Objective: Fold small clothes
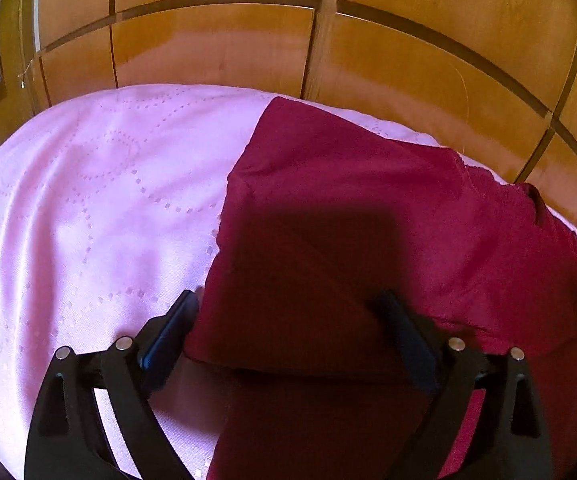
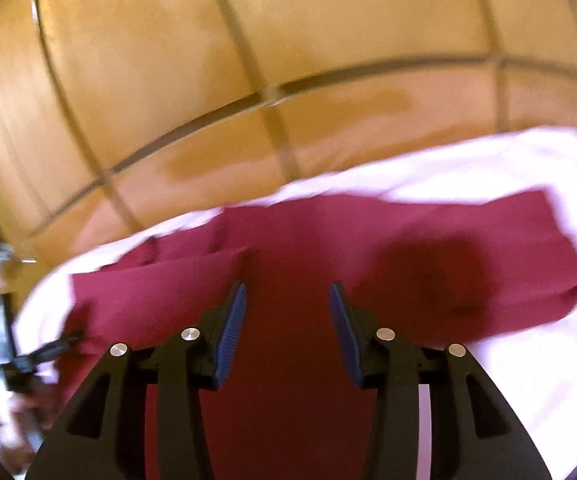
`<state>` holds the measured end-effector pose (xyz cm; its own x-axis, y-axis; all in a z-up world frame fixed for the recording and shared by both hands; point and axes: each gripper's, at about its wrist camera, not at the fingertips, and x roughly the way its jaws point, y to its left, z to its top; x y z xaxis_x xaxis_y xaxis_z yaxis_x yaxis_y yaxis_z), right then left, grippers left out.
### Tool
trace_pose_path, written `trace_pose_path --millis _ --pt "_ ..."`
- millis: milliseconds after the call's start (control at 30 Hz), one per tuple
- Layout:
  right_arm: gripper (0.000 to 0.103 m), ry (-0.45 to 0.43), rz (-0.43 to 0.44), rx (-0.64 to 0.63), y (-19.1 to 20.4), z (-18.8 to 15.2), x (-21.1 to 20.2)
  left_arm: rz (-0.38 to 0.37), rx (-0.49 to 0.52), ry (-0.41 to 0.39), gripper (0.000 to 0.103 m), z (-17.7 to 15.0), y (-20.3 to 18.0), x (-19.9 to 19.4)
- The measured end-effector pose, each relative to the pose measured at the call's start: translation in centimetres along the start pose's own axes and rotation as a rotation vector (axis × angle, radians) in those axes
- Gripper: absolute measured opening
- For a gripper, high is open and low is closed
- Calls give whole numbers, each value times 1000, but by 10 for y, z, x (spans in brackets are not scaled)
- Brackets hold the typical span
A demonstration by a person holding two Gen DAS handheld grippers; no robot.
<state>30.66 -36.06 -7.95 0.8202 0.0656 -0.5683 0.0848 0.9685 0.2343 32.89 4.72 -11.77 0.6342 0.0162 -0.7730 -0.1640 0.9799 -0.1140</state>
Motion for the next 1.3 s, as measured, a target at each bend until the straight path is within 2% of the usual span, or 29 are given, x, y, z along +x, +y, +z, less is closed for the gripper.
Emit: trace_pose_path --millis 33,67,100,167,233,333,433,533,567,833,1000,1200,1300 --pt "52 -6 -48 -11 -8 5 -1 -1 -2 3 93 0 0 0" --pt "70 -1 -97 -10 -18 9 -1 -1 -2 1 94 -2 -1 -2" --pt "75 0 -126 1 -26 11 0 5 -1 -1 94 -3 -2 -3" --pt "77 32 -163 18 -41 15 9 10 1 -1 95 -4 -1 -4" --pt "77 100 -227 -5 -49 16 28 12 3 2 96 -4 -1 -3" --pt "76 147 -300 -28 -59 15 46 10 3 5 96 -4 -2 0" --pt "57 163 -354 -22 -72 15 53 6 0 4 97 -5 -1 0" --pt "27 160 -356 19 -85 21 49 4 0 4 98 -5 -1 1" --pt "22 161 -360 23 -87 21 47 3 -1 4 98 -5 -1 2" --pt "21 89 -292 123 -85 41 2 -2 -2 10 99 -3 0 3" --pt "21 58 -250 162 -75 55 -19 3 -3 41 99 3 1 0" --pt "21 47 -230 166 -65 63 -28 -14 -8 69 99 -14 9 -35" --pt "21 48 -200 209 -62 64 -30 -15 3 86 99 -26 14 -47"
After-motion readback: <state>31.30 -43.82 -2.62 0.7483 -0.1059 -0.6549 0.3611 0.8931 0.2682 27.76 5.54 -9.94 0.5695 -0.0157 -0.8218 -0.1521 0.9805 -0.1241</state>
